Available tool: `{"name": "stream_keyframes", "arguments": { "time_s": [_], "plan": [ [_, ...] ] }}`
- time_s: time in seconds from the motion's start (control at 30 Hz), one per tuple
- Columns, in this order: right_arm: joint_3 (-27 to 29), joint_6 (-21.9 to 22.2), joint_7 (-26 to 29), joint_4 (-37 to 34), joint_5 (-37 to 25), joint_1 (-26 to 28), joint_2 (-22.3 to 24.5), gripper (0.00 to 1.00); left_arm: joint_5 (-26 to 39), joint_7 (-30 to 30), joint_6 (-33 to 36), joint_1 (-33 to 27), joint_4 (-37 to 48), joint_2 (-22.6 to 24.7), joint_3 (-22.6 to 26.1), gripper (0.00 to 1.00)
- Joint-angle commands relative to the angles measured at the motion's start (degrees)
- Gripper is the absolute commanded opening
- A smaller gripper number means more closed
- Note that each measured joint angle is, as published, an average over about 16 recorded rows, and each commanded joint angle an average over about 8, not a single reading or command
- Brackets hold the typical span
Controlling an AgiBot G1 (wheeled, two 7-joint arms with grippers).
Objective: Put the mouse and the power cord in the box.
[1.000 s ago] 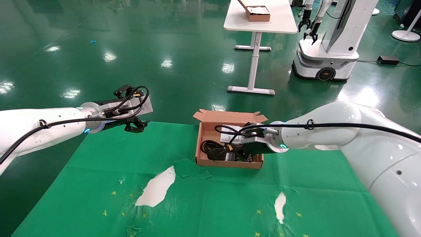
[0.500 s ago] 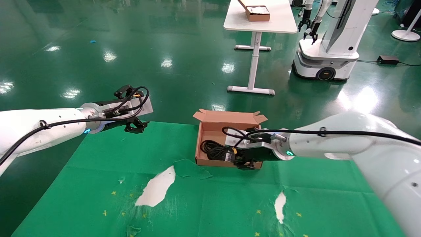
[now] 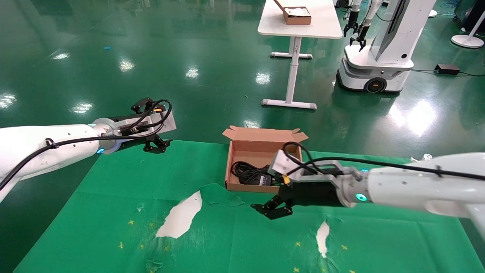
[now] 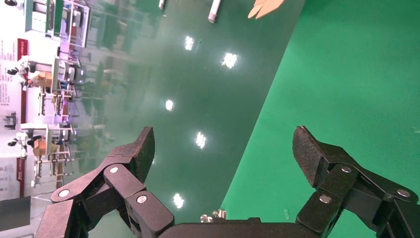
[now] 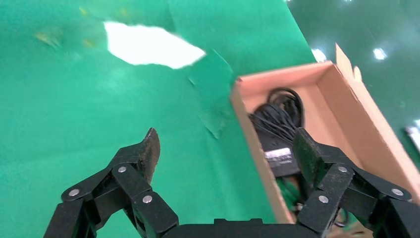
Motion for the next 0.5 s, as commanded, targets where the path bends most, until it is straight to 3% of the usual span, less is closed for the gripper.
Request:
{"name": "stream_keyframes", "arguments": {
  "time_s": [0.03,0.5],
  "plan": [
    [1.2,-1.2,0.2,1.6,2.2,-1.2,1.5,1.0,0.0,0.0,0.0,0.0,0.0,0.0,0.0,1.0],
    [9.9,-9.9,1.7,12.8,17.3,-9.7,11.7,1.0,-11.9,-3.8,12.7,8.1,-9.9,-6.8,-9.8,1.0]
  ]
}}
